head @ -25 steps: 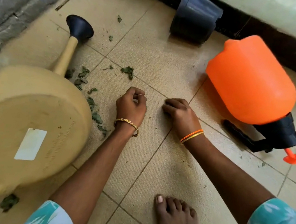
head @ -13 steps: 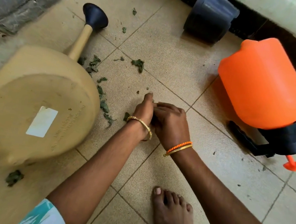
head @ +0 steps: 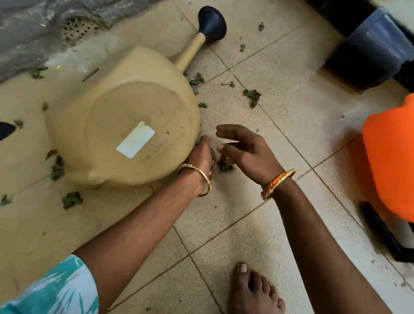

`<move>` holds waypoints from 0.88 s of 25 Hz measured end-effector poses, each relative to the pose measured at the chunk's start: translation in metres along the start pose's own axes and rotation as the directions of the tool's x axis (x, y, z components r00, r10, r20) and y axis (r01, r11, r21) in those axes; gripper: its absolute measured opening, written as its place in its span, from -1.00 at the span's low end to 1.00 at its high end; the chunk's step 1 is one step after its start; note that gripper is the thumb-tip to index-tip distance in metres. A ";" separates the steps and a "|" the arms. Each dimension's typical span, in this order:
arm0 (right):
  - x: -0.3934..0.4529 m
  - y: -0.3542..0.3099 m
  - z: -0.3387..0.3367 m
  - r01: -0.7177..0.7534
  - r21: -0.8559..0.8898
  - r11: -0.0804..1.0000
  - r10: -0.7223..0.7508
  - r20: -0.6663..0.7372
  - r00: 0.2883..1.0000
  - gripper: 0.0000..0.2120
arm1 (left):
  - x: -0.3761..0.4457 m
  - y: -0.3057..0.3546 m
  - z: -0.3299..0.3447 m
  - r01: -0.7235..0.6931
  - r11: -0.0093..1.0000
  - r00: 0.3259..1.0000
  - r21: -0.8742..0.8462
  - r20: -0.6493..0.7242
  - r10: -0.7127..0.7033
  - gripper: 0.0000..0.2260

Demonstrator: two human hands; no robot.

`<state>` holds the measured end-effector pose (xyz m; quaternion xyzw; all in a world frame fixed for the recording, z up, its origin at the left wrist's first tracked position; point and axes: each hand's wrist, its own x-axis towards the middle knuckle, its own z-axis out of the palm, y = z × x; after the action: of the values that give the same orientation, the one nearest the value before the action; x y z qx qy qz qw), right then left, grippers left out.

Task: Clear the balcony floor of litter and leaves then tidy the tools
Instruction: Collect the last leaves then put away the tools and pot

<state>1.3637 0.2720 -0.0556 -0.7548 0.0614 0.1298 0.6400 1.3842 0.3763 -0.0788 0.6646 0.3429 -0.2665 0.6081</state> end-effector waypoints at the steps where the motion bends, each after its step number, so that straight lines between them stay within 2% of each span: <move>1: 0.006 0.001 0.010 -0.019 0.027 0.999 0.018 0.024 1.000 -0.66 | -0.001 -0.001 -0.007 0.006 1.000 1.000 -0.028 -0.011 -0.006 -0.63; 3: 0.020 0.000 0.024 -0.054 0.020 0.998 0.054 0.019 0.998 -0.67 | -0.001 0.001 -0.023 0.038 0.995 0.998 -0.096 -0.053 -0.043 -0.64; 5: 0.029 0.012 0.032 -0.054 -0.078 0.995 0.044 -0.117 0.992 -0.67 | 0.005 0.008 -0.047 0.078 0.988 0.990 -0.134 -0.106 -0.092 -0.64; 7: 0.032 0.025 0.022 -0.039 -0.321 0.946 -0.063 -0.302 0.951 -0.65 | 0.017 0.018 -0.073 0.091 0.978 0.982 -0.186 -0.147 -0.119 -0.64; 9: 0.030 0.041 0.017 -0.070 -0.529 0.846 -0.123 -0.321 0.939 -0.62 | 0.027 0.026 -0.093 0.084 0.970 0.980 -0.226 -0.157 -0.121 -0.64; 11: 0.035 0.044 0.028 -0.029 -0.608 0.793 -0.124 -0.208 0.970 -0.55 | 0.033 0.027 -0.104 0.091 0.972 0.984 -0.218 -0.133 -0.122 -0.64; 14: 0.063 0.030 0.052 0.156 -0.698 0.699 -0.146 0.075 0.986 -0.30 | 0.032 0.021 -0.108 0.122 0.975 0.987 -0.184 -0.078 -0.139 -0.66; 17: 0.089 0.018 0.063 0.209 -0.794 0.571 0.032 0.276 0.961 -0.12 | 0.025 0.014 -0.110 0.158 0.966 0.986 -0.204 -0.024 -0.166 -0.67; 20: 0.084 0.025 0.059 0.312 -0.848 0.428 0.099 0.387 0.917 -0.18 | 0.024 0.011 -0.112 0.191 0.958 0.982 -0.215 0.043 -0.186 -0.66; 22: 0.067 0.038 0.057 0.369 -0.841 0.397 -0.011 0.397 0.918 -0.36 | 0.026 0.010 -0.113 0.216 0.947 0.976 -0.238 0.082 -0.202 -0.67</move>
<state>1.4115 0.3265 -0.1185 -0.9472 -0.2135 0.1906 0.1443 1.4011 0.4912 -0.0793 0.5362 0.4246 -0.3037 0.6633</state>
